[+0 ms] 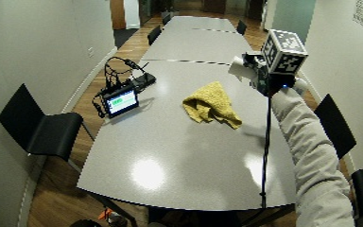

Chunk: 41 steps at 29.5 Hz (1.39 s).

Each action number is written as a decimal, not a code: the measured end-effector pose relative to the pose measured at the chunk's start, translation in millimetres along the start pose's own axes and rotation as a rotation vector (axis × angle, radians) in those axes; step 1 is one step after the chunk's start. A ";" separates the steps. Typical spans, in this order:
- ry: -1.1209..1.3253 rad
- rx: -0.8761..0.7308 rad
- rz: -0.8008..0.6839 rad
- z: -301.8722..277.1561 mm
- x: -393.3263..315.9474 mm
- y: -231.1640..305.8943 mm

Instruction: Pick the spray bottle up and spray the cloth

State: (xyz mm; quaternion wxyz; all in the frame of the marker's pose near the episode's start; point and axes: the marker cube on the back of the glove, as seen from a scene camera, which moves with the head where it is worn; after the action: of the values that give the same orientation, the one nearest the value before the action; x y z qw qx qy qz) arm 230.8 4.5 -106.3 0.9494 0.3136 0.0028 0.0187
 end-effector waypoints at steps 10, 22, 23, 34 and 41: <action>0.266 -0.075 -0.104 14.8 -25.8 -1.5; 0.012 -0.096 -0.030 12.2 -45.4 -7.9; -0.050 -0.093 -0.011 10.3 -47.3 -9.5; -1.040 -0.053 0.152 -6.8 -74.5 -41.9; -1.358 -0.141 0.205 31.3 -93.2 -59.0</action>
State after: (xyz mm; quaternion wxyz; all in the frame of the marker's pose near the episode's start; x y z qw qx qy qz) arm 140.2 -64.9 -116.9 0.7522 0.1923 -0.6234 -0.0922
